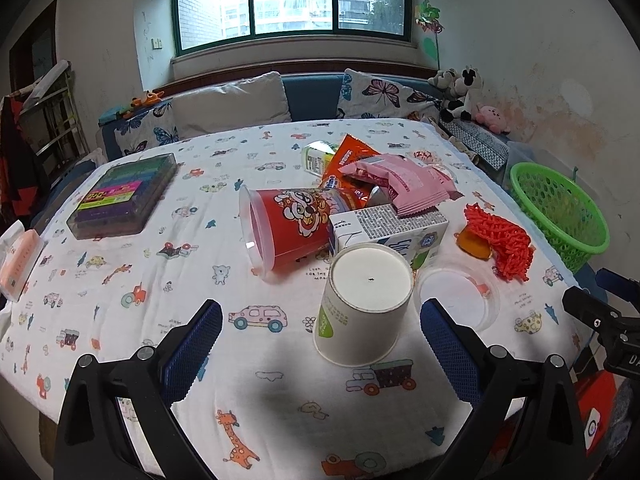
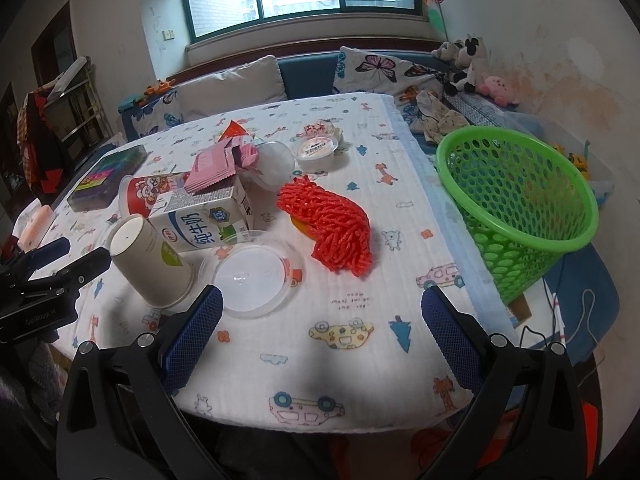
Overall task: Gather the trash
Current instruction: 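Grasp the red mesh net with right tool while left tool grasps white paper cup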
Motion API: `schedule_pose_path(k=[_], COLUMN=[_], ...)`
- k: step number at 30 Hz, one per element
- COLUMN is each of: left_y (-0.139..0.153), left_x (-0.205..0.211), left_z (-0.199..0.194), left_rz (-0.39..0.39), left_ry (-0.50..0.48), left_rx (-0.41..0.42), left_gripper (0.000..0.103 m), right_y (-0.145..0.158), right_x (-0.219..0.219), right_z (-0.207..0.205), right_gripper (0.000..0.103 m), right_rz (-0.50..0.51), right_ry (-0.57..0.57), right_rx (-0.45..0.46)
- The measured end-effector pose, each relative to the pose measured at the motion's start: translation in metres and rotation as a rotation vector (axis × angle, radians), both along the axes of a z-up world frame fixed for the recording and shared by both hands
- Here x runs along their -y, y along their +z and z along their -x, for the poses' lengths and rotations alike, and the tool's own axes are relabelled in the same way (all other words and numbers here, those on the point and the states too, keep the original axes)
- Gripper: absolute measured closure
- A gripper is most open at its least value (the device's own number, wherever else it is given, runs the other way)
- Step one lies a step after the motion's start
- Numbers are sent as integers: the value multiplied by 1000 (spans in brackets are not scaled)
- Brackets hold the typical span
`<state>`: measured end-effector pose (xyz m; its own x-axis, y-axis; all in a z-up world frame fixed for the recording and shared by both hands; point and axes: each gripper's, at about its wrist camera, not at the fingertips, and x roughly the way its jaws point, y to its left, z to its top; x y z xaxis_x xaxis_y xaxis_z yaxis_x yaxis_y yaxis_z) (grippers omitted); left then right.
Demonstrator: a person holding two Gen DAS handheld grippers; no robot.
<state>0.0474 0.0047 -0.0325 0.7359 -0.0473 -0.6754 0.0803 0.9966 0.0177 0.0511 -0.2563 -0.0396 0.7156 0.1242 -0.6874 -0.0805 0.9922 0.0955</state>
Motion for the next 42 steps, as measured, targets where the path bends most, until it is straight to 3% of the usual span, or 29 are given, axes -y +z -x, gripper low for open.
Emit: schedule_pose_path(k=[16, 29, 34, 39, 42], left_y=[-25, -38, -40, -42, -40], left_x=[7, 14, 16, 17, 18], left_z=[-32, -51, -56, -58, -56], left_rz=[29, 63, 80, 97, 94], left_ry=[-56, -116, -143, -163, -169], left_rx=[-73, -90, -103, -110, -104], left_gripper=[7, 8, 27, 43, 44], right_y=[-15, -31, -41, -46, -44], right_x=[16, 27, 30, 32, 29], right_z=[-50, -102, -111, -113, -110], right_gripper=[4, 15, 24, 42, 49], right_rz=[-30, -93, -115, -152, -158], right_ry=[29, 82, 93, 106, 111], right_rx=[-32, -82, -114, -132, -127])
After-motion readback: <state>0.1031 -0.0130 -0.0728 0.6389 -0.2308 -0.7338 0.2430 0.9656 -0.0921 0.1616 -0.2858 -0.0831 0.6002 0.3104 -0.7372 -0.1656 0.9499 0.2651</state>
